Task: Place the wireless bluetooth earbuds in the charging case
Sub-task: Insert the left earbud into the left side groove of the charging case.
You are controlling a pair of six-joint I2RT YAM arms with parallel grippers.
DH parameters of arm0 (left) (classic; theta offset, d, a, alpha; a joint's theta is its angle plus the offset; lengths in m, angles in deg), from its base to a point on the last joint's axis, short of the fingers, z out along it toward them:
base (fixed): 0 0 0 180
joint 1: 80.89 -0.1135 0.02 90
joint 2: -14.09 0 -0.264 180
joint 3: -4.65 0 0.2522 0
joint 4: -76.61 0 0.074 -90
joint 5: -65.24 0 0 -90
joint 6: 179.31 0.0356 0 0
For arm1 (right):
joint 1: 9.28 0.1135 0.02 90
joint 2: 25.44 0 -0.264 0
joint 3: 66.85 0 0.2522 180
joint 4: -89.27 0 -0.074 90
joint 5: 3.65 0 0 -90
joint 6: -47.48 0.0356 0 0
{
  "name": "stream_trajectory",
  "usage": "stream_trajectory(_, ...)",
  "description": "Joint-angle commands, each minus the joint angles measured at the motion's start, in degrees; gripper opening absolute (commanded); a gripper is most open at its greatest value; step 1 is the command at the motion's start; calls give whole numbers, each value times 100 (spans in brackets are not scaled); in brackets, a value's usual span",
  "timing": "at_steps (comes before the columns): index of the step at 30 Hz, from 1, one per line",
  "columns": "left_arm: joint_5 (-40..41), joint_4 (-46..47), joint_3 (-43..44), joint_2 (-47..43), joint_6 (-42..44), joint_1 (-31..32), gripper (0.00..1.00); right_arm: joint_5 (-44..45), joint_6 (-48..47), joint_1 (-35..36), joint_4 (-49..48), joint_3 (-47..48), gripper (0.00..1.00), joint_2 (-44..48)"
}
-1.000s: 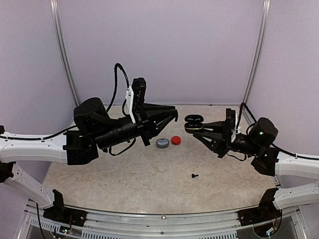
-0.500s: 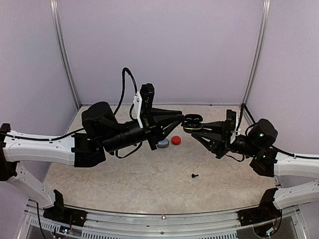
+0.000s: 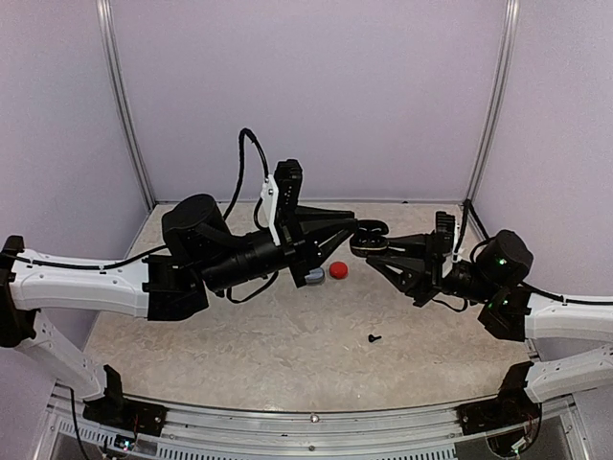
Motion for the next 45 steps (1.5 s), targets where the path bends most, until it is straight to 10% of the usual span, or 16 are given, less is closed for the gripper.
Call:
stream_trajectory(1, 20, 77, 160, 72, 217, 39, 10, -45, 219, 66, -359, -25, 0, 29)
stream_trajectory(45, 52, -177, -57, -123, 290, 29, 31, 221, 420, 66, -740, 10, 0, -182)
